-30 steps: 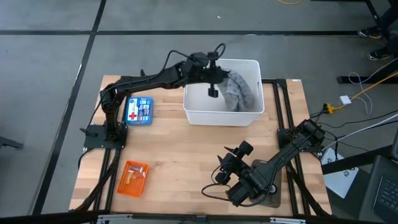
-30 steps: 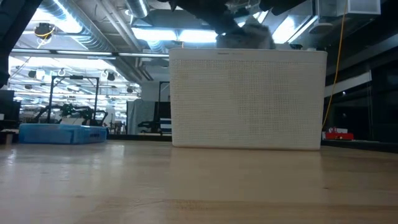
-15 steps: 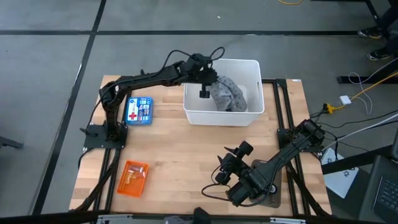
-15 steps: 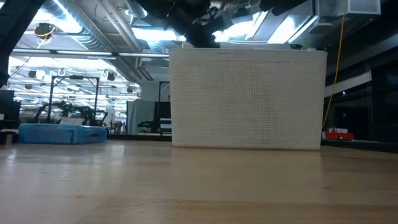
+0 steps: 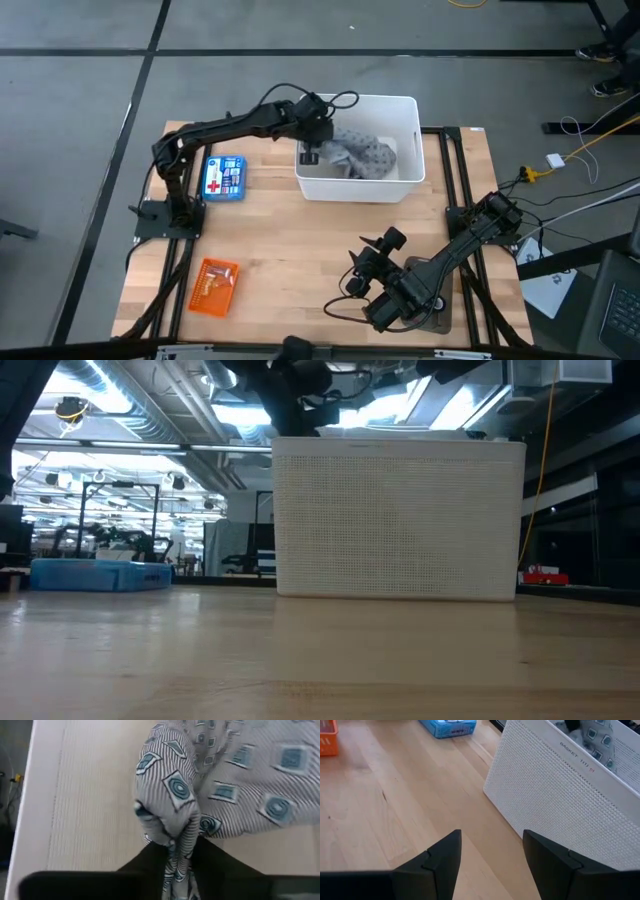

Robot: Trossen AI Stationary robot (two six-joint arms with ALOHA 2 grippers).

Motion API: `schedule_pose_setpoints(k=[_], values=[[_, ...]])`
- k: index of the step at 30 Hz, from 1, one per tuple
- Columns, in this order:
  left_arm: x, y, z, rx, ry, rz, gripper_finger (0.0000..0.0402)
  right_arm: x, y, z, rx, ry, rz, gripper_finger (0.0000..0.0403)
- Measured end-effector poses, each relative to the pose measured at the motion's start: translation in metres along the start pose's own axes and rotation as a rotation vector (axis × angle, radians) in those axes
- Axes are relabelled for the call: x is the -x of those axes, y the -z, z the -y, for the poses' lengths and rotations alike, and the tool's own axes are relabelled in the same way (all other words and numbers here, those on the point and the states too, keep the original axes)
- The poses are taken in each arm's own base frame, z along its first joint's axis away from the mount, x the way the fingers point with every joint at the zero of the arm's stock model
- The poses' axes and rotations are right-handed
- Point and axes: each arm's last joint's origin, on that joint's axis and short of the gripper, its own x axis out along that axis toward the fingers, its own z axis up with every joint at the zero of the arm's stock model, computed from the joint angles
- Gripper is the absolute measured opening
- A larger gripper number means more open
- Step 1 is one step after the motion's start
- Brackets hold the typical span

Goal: Pick & Place Medicine items
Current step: Put the gray patient gown into the white laundry bin

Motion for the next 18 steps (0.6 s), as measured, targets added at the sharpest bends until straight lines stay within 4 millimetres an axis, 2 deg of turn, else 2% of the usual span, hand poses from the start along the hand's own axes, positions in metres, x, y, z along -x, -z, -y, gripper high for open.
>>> schedule_pose_setpoints(k=[9, 13, 18], values=[[0.030, -0.005, 0.002, 0.007, -0.032, 0.034, 0.0184, 0.000, 0.000, 0.000, 0.002, -0.001, 0.001, 0.0212], [0.046, -0.009, 0.005, -0.001, -0.043, 0.065, 0.0208, 0.000, 0.000, 0.000, 0.004, -0.001, 0.004, 0.0212], [0.065, -0.016, 0.008, 0.006, -0.115, 0.108, 0.0217, 0.000, 0.000, 0.000, 0.003, 0.000, 0.004, 0.0212]])
